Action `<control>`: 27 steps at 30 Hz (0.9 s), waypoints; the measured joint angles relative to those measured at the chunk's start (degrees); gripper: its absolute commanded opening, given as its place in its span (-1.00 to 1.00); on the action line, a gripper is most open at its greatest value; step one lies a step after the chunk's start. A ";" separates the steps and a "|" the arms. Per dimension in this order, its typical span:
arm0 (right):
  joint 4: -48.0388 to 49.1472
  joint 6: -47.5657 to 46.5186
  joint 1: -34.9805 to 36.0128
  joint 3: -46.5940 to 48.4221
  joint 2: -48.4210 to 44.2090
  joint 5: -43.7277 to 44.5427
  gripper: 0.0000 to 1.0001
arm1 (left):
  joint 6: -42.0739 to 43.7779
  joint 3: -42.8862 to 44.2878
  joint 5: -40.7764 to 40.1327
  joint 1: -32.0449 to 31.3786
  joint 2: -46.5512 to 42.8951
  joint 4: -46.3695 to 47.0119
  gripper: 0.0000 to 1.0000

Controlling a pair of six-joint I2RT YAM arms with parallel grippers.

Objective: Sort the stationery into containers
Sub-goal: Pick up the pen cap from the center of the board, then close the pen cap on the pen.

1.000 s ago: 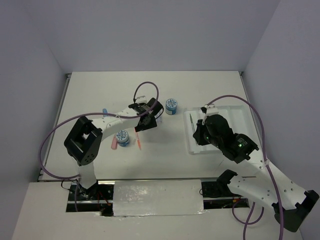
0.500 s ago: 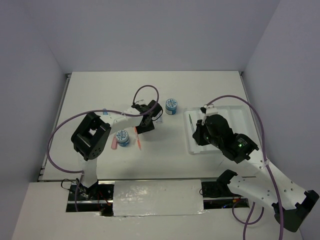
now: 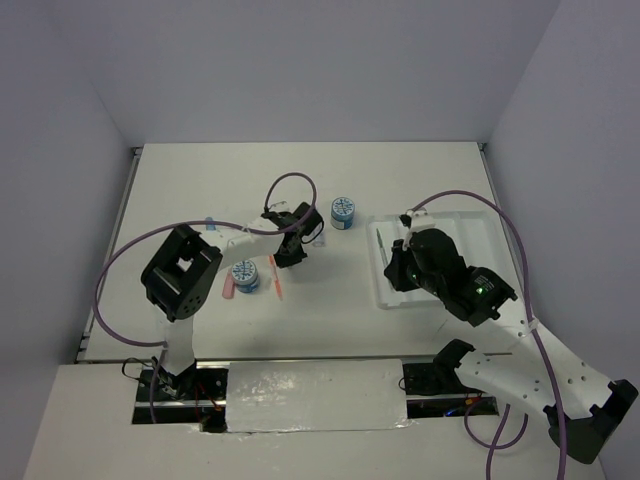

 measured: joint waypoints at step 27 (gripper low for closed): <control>46.01 12.96 18.56 -23.23 -6.80 -11.06 -1.00 | 6.08 -34.45 12.72 -7.78 -53.48 50.84 -1.00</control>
